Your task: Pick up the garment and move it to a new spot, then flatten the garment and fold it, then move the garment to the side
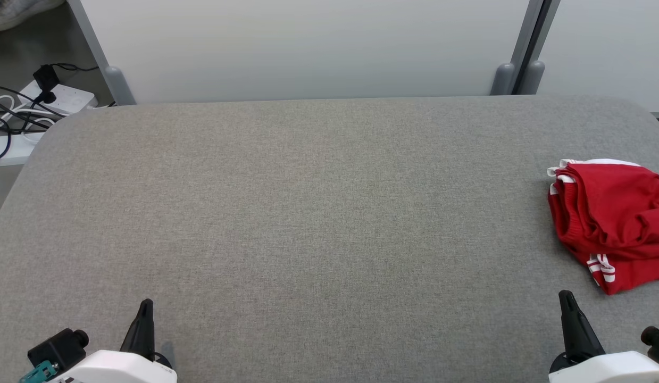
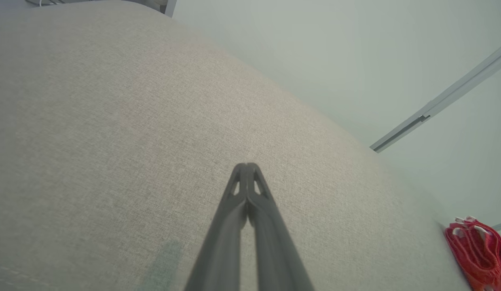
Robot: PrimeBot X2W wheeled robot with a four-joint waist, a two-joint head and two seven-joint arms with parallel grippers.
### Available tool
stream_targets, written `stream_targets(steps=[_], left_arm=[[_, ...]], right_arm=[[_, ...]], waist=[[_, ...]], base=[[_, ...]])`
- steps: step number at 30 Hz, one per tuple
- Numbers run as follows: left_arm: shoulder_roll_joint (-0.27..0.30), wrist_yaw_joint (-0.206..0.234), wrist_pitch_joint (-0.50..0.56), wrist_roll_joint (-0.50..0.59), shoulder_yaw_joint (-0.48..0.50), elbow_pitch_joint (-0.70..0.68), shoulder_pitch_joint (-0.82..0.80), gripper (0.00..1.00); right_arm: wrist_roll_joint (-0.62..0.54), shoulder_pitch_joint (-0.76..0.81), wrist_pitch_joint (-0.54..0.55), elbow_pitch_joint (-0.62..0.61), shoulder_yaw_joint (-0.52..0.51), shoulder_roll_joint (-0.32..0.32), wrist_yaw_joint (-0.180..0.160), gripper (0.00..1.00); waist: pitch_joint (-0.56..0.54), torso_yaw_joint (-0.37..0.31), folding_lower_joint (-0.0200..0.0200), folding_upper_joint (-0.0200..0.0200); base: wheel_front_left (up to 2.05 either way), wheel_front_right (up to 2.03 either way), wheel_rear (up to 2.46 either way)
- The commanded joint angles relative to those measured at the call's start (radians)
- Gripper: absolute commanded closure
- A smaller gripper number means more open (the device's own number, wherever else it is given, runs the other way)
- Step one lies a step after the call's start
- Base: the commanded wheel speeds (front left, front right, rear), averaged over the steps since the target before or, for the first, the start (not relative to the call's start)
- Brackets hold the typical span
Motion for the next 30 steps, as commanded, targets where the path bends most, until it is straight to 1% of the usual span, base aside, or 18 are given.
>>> stream_targets(steps=[1, 30], left_arm=[[0.012, -0.013, 0.005, -0.026, 0.028, -0.028, -0.052, 1.0], [-0.05, -0.075, 0.085, -0.267, 0.111, -0.043, -0.069, 1.0]], right_arm=[[0.033, -0.039, 0.007, -0.02, 0.004, -0.014, 0.0, 1.0], [0.354, -0.079, 0.071, -0.001, -0.016, -0.019, 0.0, 1.0]], waist=[[0.0, 0.0, -0.0001, -0.0001], [-0.005, -0.01, -0.0001, -0.0001]], base=[[0.0, 0.0, 0.0], [0.0, 0.0, 0.0]])
